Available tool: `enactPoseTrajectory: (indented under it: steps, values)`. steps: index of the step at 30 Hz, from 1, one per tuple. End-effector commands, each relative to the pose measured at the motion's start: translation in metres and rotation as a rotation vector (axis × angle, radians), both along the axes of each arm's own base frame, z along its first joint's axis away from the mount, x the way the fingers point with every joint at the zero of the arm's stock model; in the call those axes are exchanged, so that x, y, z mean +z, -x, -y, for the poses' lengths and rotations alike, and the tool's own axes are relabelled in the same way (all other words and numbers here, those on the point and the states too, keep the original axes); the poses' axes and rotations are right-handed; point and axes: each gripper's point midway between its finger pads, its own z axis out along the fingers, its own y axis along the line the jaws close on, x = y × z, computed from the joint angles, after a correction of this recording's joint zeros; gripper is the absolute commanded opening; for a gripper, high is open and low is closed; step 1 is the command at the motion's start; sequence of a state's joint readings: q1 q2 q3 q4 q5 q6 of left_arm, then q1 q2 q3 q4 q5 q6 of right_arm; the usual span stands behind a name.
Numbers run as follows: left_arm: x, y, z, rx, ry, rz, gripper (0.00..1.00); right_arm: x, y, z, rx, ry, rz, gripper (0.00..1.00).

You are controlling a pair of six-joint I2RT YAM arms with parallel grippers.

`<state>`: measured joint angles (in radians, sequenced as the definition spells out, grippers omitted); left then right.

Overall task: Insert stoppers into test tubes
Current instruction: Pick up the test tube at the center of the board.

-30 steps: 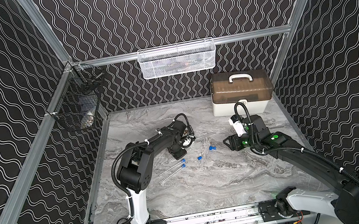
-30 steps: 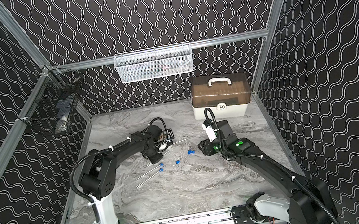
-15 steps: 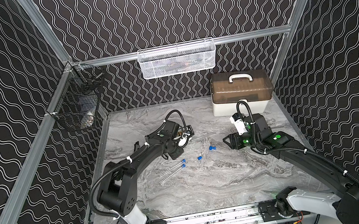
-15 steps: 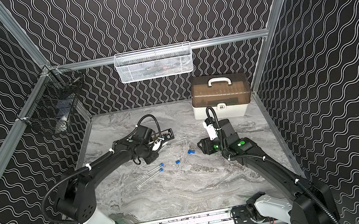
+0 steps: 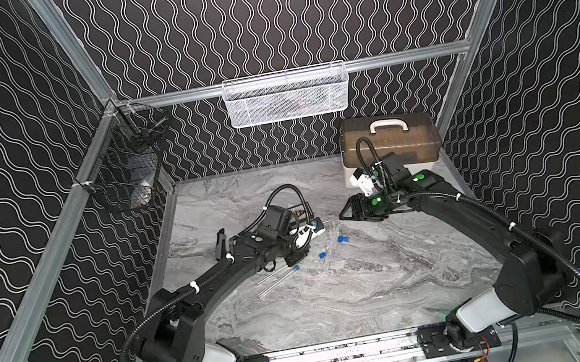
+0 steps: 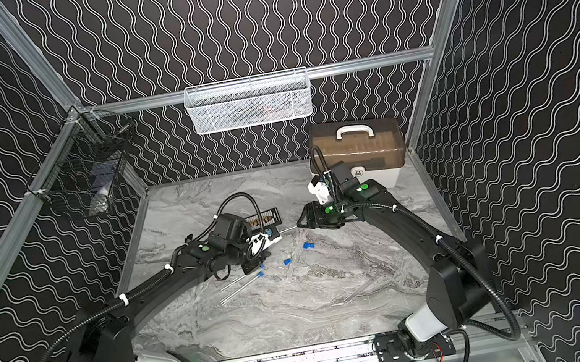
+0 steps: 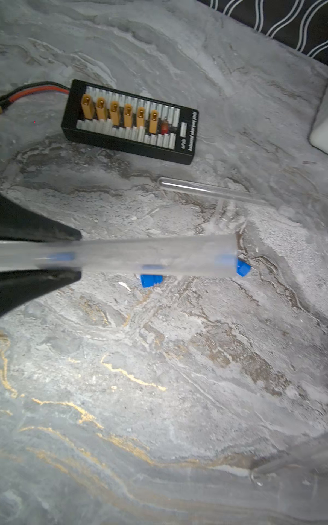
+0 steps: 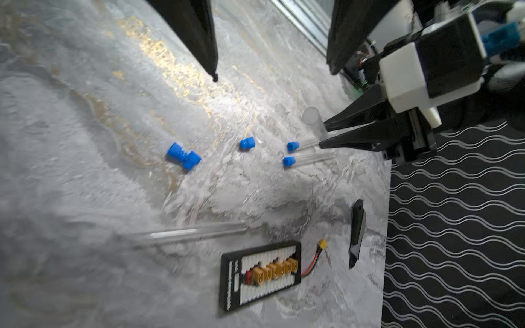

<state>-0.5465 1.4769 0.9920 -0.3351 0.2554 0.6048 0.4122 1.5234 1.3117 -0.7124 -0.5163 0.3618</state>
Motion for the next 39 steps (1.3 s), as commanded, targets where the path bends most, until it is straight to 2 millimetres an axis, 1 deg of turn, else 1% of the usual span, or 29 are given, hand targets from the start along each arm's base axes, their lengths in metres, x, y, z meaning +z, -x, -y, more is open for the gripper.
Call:
enactPoseTrajectory:
  steps: [1,4,6,11,16,22,23,24,33,39]
  values:
    - [0.013,-0.001,0.017,-0.077,0.056,0.049,0.16,0.003,0.018,-0.014,0.054,-0.078,-0.141,0.59]
    - [0.013,0.002,0.024,-0.106,0.064,0.044,0.16,0.0,0.021,-0.021,0.103,-0.096,-0.199,0.58]
    - [0.013,0.003,0.027,-0.12,0.066,0.045,0.16,-0.006,0.022,-0.027,0.122,-0.107,-0.235,0.57]
    - [0.016,0.004,0.03,-0.139,0.079,0.047,0.16,-0.016,0.021,-0.031,0.134,-0.094,-0.274,0.52]
    - [0.014,0.003,0.03,-0.132,0.077,0.033,0.16,-0.021,0.024,-0.041,0.168,-0.095,-0.304,0.45]
    - [0.015,0.002,0.03,-0.125,0.076,0.037,0.16,-0.027,0.021,-0.041,0.159,-0.073,-0.31,0.37]
    - [0.016,0.002,0.03,-0.124,0.078,0.041,0.16,-0.027,0.027,-0.048,0.181,-0.069,-0.311,0.36]
    - [0.016,0.002,0.029,-0.123,0.078,0.045,0.16,-0.027,0.028,-0.049,0.185,-0.067,-0.311,0.35]
    - [0.014,0.002,0.027,-0.111,0.067,0.036,0.16,-0.034,0.031,-0.059,0.201,-0.053,-0.326,0.28]
    - [0.015,0.003,0.026,-0.112,0.069,0.037,0.15,-0.037,0.032,-0.06,0.199,-0.049,-0.328,0.23]
